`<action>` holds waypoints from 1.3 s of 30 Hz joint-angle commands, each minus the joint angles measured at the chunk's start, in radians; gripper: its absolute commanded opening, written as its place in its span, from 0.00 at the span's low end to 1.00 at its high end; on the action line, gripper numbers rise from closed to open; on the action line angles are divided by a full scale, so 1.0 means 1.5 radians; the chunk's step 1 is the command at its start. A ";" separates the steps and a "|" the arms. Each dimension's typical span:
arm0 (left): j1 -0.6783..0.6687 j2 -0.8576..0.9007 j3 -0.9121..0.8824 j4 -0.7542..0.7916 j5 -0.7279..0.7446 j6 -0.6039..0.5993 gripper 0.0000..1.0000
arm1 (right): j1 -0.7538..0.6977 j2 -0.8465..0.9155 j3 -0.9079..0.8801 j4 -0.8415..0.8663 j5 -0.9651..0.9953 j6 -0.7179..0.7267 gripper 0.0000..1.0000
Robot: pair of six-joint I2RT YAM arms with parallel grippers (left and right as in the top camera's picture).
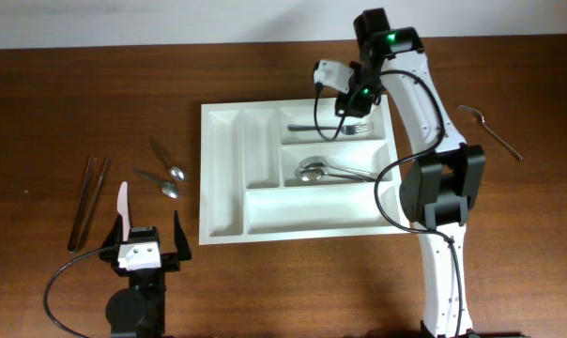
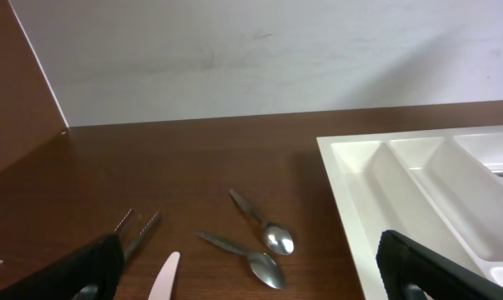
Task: Pack container
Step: 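Lay the fork in the tray's top compartment and release, then return the right gripper and grasp the second silver fork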
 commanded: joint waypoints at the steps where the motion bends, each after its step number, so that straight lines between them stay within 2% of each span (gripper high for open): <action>1: 0.003 -0.005 -0.002 -0.001 0.002 0.006 0.99 | -0.052 -0.015 0.064 -0.012 0.129 0.145 0.57; 5: 0.003 -0.005 -0.002 -0.001 0.002 0.006 0.99 | -0.109 -0.020 0.077 -0.052 0.198 0.155 0.61; 8: 0.003 -0.005 -0.002 -0.001 0.003 0.006 0.99 | -0.166 -0.020 0.077 -0.075 0.231 0.202 0.64; 11: 0.003 -0.005 -0.002 -0.001 0.003 0.006 0.99 | -0.239 -0.019 0.077 -0.081 0.231 0.250 0.64; 15: 0.003 -0.005 -0.002 -0.001 0.002 0.006 0.99 | -0.318 -0.014 0.076 -0.069 0.225 0.251 0.66; 22: 0.003 -0.005 -0.002 -0.001 0.002 0.006 0.99 | -0.403 0.014 0.060 -0.038 0.177 0.249 0.66; 25: 0.003 -0.005 -0.002 -0.001 0.003 0.006 0.99 | -0.422 0.020 0.037 -0.019 0.156 0.244 0.66; 32: 0.003 -0.005 -0.002 -0.001 0.003 0.006 0.99 | -0.418 0.020 -0.082 0.053 0.116 0.162 0.65; 39: 0.003 -0.005 -0.002 -0.001 0.003 0.006 0.99 | -0.409 0.020 -0.198 0.153 0.114 0.161 0.66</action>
